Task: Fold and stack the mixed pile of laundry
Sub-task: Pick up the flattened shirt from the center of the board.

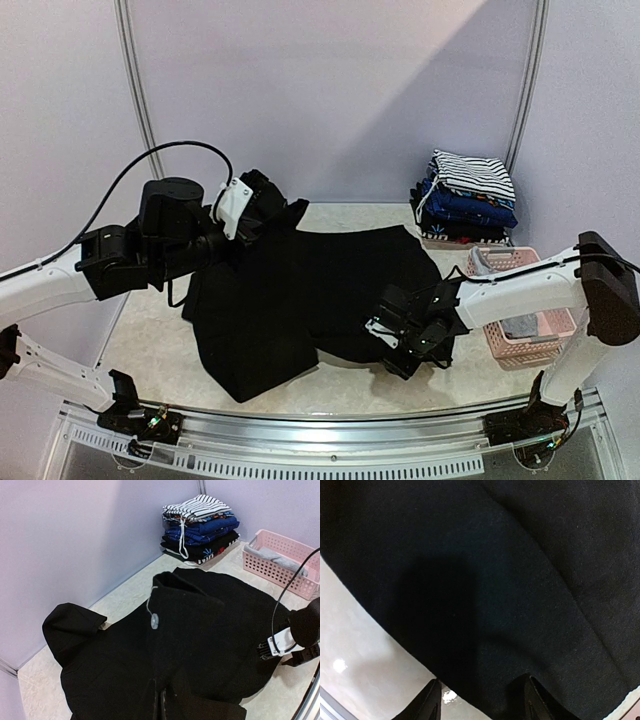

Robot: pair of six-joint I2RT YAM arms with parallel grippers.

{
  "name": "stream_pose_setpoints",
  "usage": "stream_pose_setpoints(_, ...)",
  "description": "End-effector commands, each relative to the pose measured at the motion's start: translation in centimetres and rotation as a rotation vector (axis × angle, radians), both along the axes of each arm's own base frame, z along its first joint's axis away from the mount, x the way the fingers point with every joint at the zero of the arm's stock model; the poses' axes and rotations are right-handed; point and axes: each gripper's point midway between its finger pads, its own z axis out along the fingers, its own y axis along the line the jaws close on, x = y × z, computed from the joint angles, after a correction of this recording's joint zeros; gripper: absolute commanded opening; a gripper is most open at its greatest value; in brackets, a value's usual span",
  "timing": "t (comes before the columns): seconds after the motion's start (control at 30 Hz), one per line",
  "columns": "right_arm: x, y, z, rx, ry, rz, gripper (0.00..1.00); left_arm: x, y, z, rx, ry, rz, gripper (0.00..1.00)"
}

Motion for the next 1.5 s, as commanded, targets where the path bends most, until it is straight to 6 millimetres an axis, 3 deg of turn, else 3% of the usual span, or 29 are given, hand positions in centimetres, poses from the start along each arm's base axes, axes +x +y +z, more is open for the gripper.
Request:
stream_pose_setpoints(0.0,0.5,-0.2,-0.5,-0.028,0.000,-0.016,0.56,0.3,0.2,-0.5,-0.004,0.016,0.006,0.00)
stream_pose_setpoints(0.43,2.2,-0.5,0.3,-0.055,-0.084,-0.052,0.35,0.1,0.4,0.0,-0.017,0.011,-0.001,0.00)
stream_pose_setpoints(0.8,2.2,0.0,0.9,-0.030,-0.080,-0.044,0.00,-0.4,0.2,0.4,-0.029,0.020,-0.029,0.00)
stream_pose_setpoints(1.07,1.6,0.0,3.7,0.016,-0.078,-0.049,0.00,-1.5,0.0,2.2,-0.030,0.053,-0.070,0.00)
stream_pose_setpoints(1.23,1.7,0.1,5.6,0.046,-0.091,-0.048,0.00,-1.6,0.2,4.2,-0.033,0.047,-0.068,0.00)
stream_pose_setpoints(1.47,2.3,-0.2,6.9,0.050,-0.136,-0.066,0.00,-1.3,0.3,7.5,-0.008,0.020,-0.065,0.00)
